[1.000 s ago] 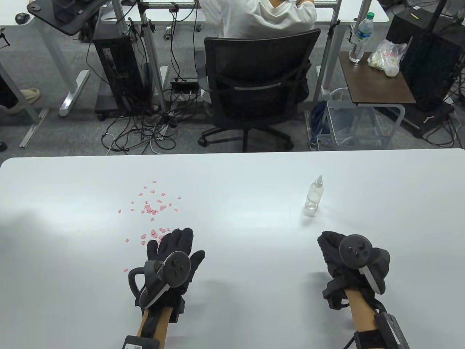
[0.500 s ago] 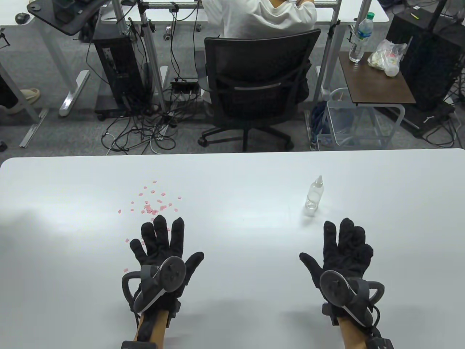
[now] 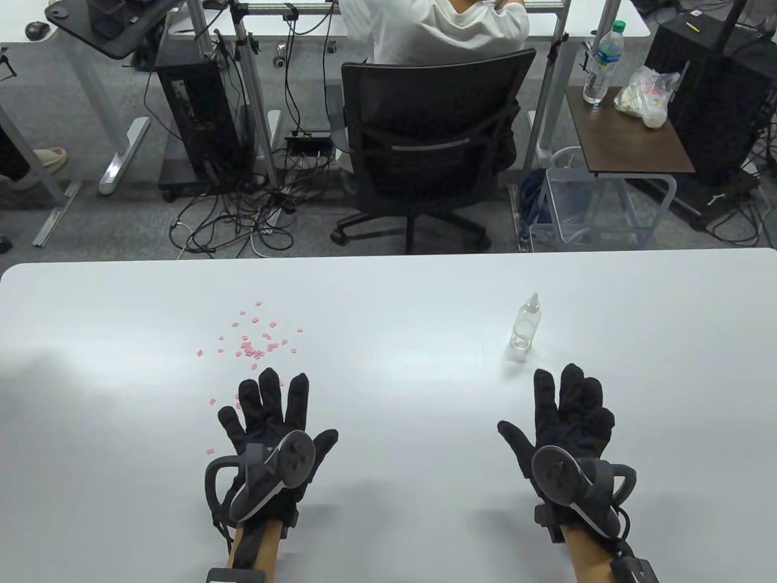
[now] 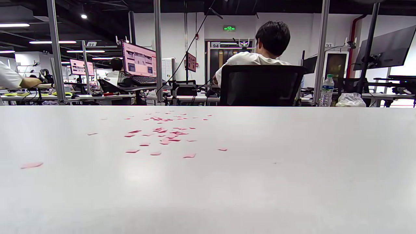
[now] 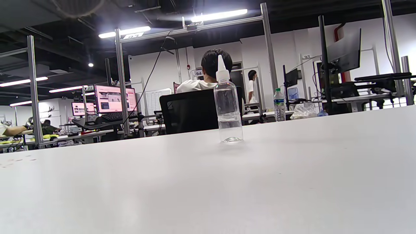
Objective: Squeeze empty conical bottle to blow paper scraps with air puff
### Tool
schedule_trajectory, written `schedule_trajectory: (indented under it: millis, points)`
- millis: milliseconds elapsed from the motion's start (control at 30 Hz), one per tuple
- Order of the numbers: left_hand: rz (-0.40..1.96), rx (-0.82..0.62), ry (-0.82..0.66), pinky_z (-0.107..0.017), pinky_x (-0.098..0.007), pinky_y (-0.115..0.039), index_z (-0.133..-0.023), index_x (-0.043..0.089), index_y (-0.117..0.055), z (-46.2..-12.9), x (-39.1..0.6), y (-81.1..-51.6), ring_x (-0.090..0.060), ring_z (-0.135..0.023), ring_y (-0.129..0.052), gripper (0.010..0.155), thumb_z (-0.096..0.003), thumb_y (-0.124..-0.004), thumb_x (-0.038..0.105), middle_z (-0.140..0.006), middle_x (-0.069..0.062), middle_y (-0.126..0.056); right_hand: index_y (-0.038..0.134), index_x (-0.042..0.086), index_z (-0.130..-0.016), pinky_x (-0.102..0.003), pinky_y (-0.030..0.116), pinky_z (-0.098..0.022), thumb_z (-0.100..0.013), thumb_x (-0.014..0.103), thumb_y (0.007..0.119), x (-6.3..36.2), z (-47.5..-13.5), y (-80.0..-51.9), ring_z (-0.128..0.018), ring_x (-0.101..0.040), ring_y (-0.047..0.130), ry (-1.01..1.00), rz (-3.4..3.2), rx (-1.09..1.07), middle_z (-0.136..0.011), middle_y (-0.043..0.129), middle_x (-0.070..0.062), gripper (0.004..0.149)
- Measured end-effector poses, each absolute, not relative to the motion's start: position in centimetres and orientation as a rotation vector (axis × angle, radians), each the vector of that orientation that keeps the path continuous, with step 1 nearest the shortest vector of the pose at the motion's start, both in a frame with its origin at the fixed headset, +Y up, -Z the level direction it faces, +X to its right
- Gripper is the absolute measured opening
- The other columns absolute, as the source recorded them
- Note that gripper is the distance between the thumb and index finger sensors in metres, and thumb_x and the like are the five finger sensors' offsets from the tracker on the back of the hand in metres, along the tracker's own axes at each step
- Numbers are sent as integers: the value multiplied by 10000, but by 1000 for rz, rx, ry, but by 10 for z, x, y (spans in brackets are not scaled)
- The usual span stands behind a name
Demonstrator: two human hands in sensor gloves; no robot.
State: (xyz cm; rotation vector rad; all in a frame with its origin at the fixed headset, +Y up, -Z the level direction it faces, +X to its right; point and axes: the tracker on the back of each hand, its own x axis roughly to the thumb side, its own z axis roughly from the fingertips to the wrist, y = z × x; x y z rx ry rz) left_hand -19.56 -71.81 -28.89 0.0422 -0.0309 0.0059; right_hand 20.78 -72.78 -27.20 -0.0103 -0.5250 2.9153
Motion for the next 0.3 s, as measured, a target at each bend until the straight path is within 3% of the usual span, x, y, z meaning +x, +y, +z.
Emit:
schedule_trajectory:
  millis: [300]
  points:
    - [14, 28, -42, -771, -698, -104, -1182, 340, -24, -288, -193, -719, -418, -1111, 75, 910, -522, -490, 758, -1225, -125, 86, 195, 215, -1205, -767, 380, -696, -563, 671, 600, 207, -272, -728, -1083, -555, 214, -518, 2906, -1, -1232, 139, -228, 885]
